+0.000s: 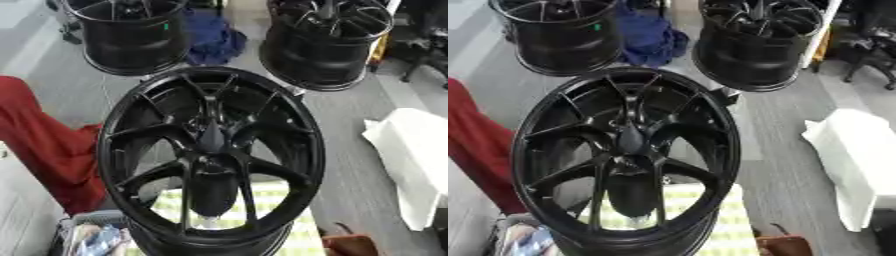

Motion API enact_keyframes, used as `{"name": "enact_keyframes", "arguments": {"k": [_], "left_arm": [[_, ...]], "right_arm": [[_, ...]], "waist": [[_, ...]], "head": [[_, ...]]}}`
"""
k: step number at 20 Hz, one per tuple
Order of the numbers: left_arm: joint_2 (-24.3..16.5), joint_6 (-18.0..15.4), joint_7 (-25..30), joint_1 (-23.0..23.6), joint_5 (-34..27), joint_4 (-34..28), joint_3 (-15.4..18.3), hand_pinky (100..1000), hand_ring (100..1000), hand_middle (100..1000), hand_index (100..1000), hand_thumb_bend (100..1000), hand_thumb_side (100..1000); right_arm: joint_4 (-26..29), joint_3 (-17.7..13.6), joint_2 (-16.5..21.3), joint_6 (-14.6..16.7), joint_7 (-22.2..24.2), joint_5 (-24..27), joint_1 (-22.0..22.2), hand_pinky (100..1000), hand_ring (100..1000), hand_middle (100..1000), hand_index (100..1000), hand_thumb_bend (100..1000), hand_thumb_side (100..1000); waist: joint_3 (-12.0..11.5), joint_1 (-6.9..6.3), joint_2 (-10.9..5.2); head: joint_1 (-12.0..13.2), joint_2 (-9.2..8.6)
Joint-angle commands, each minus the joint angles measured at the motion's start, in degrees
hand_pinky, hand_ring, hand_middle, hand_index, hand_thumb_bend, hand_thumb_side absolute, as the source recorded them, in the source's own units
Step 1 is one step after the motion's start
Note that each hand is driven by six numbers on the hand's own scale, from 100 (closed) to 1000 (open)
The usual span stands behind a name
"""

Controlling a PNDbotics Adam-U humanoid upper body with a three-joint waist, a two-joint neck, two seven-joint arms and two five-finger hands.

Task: Pull the pin out of the wheel hub.

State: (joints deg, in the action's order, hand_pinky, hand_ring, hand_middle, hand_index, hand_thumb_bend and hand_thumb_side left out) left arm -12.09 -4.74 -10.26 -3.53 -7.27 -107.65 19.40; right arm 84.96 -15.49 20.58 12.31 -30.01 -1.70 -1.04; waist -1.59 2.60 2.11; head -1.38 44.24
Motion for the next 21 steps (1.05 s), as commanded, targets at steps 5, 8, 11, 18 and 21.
{"name": "enact_keyframes", "arguments": {"k": [5, 8, 11, 18, 21], "left_arm": [[-0.3, 0.1, 0.7, -0.4, 0.0, -0.3, -0.3, 998, 898, 850, 891, 435, 524], [0.0, 0.2, 1.1, -0.4, 0.0, -0.3, -0.5, 999, 900, 850, 890, 429, 528], [0.1, 0.4, 1.4, -0.4, 0.1, -0.2, -0.7, 999, 900, 850, 890, 426, 533], [0.5, 0.7, 2.2, -0.3, 0.0, 0.1, -1.0, 1000, 891, 845, 889, 420, 539], [0.6, 0.8, 2.4, -0.3, 0.0, 0.1, -1.1, 1000, 892, 845, 889, 419, 539]], "right_arm": [[5.9, 5.0, -4.2, -0.1, 1.9, 0.9, -2.4, 758, 685, 756, 902, 100, 508], [7.3, 8.0, -6.6, -0.4, 4.0, 2.1, -2.7, 752, 675, 753, 903, 100, 505], [7.7, 10.6, -7.9, -0.2, 5.9, 5.1, -3.0, 750, 666, 748, 904, 100, 502], [8.4, 13.7, -8.4, -0.3, 9.8, 7.1, -3.3, 752, 671, 745, 906, 100, 501], [8.7, 14.0, -8.4, -0.4, 10.5, 7.1, -3.3, 752, 672, 746, 907, 100, 503]], "waist": [[-0.4, -0.18, -0.14], [-0.8, -0.24, -0.10], [-0.9, -0.22, -0.11], [-1.1, -0.07, -0.09], [-1.1, -0.08, -0.06]], "head": [[0.1, -0.12], [0.3, -0.12], [0.3, -0.12], [0.2, -0.12], [0.6, -0.12]]}}
